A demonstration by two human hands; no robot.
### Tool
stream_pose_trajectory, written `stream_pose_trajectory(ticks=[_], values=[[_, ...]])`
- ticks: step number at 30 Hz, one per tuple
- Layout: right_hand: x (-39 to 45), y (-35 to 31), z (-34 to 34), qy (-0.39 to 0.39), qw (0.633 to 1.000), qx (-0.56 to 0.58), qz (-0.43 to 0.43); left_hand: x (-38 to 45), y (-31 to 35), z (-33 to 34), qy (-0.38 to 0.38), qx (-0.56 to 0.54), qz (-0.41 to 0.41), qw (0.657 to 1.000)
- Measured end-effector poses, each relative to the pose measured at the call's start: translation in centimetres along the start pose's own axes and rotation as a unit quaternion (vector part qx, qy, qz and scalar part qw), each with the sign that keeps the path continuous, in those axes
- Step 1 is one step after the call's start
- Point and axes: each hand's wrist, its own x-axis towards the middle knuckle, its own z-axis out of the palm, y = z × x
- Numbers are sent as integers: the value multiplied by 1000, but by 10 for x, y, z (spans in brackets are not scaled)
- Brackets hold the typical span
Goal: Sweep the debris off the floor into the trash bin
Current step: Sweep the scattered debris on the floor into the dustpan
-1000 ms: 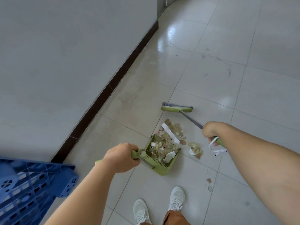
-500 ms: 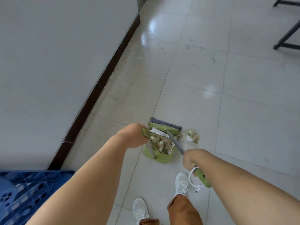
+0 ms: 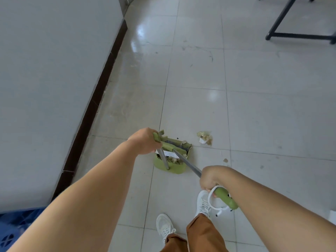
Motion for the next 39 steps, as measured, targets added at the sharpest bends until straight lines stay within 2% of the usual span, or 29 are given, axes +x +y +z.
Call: stream_pose_trajectory(ticks=[3,5,8,13,22,25,27,30,32,34,35,38,39], values=[[-6,11,-3,39,991,128,14,-7,-5,3,-2,5,-2,1000],[-13,21,-5,72,972,224,6,-12,-10,5,-3,12,-2,1000],[-30,33,-4,99,949,300,12,-19,-13,3,-7,33,6,999],[-46,56,-7,149,883,445,14,-25,-11,-3,-10,77,28,997],[-44,102,15,186,785,587,66,-28,-6,-11,-33,142,69,987],[-39,119,28,183,778,595,88,-28,-2,-12,-36,149,79,985],[-34,128,38,172,795,572,105,-28,2,-12,-37,158,88,983],[-31,133,52,148,842,502,127,-26,6,-9,-46,171,101,979],[-32,131,60,140,843,500,138,-25,6,-7,-47,172,108,978],[-30,126,68,129,814,553,120,-24,7,-5,-47,167,109,979],[-26,122,70,128,781,603,102,-23,7,-5,-48,163,107,980],[-10,106,64,111,649,751,48,-21,5,-4,-46,160,102,981],[-5,101,57,100,623,775,43,-20,5,-5,-46,158,99,981]])
